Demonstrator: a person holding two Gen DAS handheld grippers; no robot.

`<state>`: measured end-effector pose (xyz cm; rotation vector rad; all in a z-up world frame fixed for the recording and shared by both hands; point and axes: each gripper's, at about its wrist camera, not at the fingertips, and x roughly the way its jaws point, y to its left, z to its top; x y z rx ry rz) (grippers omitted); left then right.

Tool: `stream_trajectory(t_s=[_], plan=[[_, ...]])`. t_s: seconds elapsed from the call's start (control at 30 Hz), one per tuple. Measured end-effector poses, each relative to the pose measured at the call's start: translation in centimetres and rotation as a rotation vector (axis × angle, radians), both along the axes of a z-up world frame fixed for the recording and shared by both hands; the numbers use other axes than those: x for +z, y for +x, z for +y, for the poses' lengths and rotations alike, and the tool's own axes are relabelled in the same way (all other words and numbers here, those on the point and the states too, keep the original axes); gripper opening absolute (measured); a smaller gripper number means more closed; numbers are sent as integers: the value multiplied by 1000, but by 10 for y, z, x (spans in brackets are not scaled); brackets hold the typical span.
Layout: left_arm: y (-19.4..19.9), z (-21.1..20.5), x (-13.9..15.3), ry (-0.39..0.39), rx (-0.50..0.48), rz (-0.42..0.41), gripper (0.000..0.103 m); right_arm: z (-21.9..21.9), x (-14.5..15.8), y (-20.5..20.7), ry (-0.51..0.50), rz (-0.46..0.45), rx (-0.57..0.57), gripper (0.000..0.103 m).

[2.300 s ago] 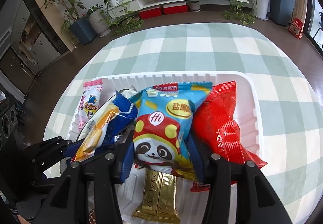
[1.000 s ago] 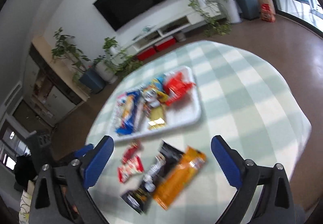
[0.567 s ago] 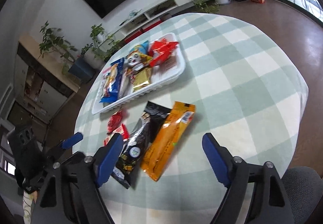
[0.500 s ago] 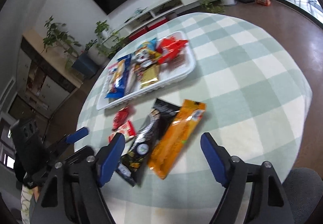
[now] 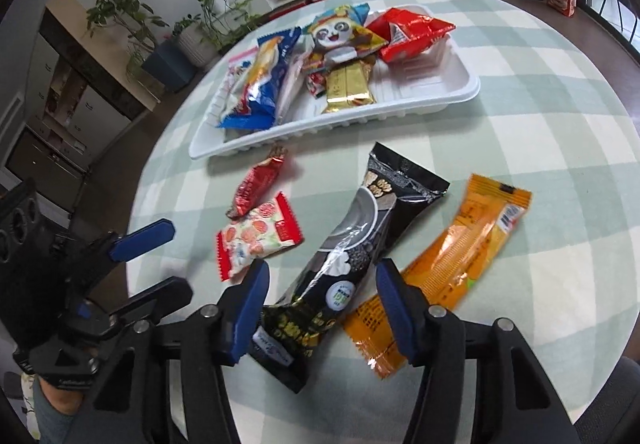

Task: Organize snacks
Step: 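Grasp the black cookie bar with the right tool, then lift the black cookie bar with right tool while left tool grasps red-white candy packet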

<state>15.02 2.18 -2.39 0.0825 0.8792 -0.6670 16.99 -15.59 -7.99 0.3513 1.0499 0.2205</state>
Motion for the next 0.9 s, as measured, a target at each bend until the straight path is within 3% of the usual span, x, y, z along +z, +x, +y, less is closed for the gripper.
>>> stream_trajectory(t_s=[0.27,0.4,0.83,0.9], plan=[[6,-9,-8,22,-37,15,63,3,-7,10,-60,-9,20,50],[9,-18,-12,50,-55,26,63,5,-7,8,-140,-17,46,28],[37,-44,-32,189,-107,59,62,-4,-5,-19,-81,-53,48,26],[42,-49,-35,200,-127,73,57,-6,-3,-21,-72,-56,46,26]])
